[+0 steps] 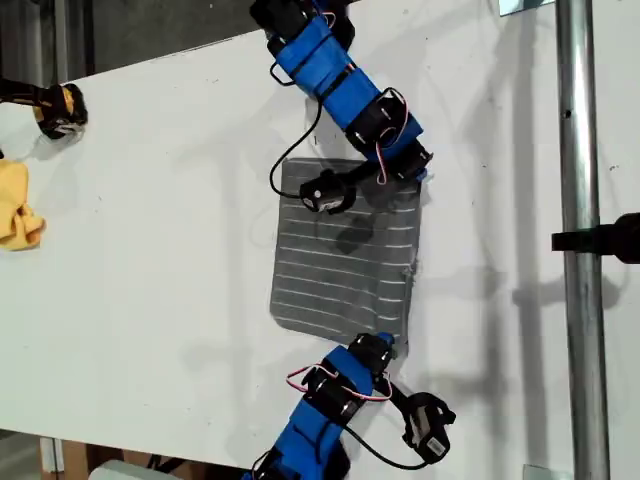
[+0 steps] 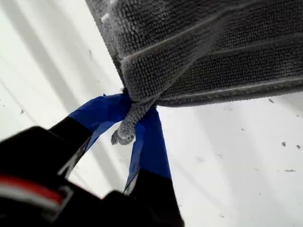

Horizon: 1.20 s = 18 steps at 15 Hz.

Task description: Grasp corners of a towel and fold twice.

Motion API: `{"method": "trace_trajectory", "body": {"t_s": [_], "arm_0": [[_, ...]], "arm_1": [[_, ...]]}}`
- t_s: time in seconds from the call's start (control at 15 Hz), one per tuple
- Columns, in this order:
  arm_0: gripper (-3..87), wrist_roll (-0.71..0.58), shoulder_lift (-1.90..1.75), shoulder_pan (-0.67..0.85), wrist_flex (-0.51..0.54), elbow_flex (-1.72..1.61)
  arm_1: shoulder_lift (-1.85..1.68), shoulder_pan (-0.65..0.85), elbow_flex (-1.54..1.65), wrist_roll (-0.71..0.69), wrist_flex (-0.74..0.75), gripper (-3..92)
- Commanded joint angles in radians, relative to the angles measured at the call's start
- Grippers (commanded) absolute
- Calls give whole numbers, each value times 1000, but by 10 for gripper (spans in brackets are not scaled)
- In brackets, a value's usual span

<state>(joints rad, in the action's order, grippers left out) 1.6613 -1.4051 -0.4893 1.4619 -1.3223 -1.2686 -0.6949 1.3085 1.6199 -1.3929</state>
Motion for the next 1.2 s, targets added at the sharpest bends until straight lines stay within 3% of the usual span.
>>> {"method": "trace_trajectory", "body": {"t_s": [0.0,0.13,0.33,0.8,1.13], "arm_0": [[-10,29,-9,-41,12,69],[-10,20,3,-28,14,75],[-10,-106,-6,117,112,61],[-10,-551,-147,592,126,-80],[-10,-776,-40,819,86,-29]], "arm_1": [[-6,-67,-130,28,-52,-2],[-5,-43,-133,41,-118,-2],[-92,115,-35,-26,-221,-2],[-548,629,379,-414,-156,-2],[-759,916,580,-601,-115,-2]]}}
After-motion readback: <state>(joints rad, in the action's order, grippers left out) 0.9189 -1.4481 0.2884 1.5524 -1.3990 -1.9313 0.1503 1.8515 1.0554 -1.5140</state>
